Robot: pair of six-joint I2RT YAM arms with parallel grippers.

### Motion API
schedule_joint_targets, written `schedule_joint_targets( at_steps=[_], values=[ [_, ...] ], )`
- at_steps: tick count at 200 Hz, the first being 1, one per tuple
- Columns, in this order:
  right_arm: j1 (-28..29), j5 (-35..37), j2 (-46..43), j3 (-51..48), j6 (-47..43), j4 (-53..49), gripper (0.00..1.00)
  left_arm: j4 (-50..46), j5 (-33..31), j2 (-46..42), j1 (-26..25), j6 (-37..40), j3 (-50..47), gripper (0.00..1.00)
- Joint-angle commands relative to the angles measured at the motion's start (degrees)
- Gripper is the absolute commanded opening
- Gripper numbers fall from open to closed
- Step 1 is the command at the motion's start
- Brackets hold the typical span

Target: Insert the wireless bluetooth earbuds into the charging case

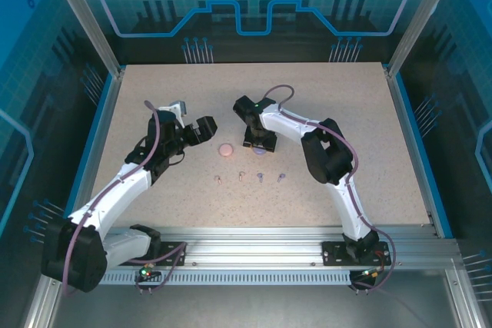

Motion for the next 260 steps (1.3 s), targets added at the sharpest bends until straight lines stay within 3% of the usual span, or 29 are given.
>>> schedule_joint_targets(
  at_steps=[1,35,75,114,176,260],
  values=[
    [0.3,0.2,1.4,0.6,0.3,-0.2,0.57,1.0,1.7,0.3,0.3,-0.3,-1.0,0.99],
    [0.2,-1.2,-1.1,-1.7,-0.2,2.6,0.48,3.3,3.8,-0.6,0.3,-0.4,-2.5,0.99],
    [0.1,-2.8,-5.6,-4.5,0.0,5.8,0.46,9.6,6.9,-2.3,0.2,-3.2,-6.1,0.99],
    [-1.5,-6.0,-12.7,-9.3,1.3,10.3,0.46,25.0,9.4,-1.8,-0.2,-8.5,-12.5,0.99],
    [-4.5,-11.7,-24.3,-14.5,5.2,16.7,0.46,50.6,9.6,9.7,-4.1,-15.8,-17.8,0.99],
    [-4.2,-14.2,-29.3,-16.6,15.1,21.0,0.46,75.3,2.4,24.5,-12.1,-15.0,-18.3,0.99]
  ],
)
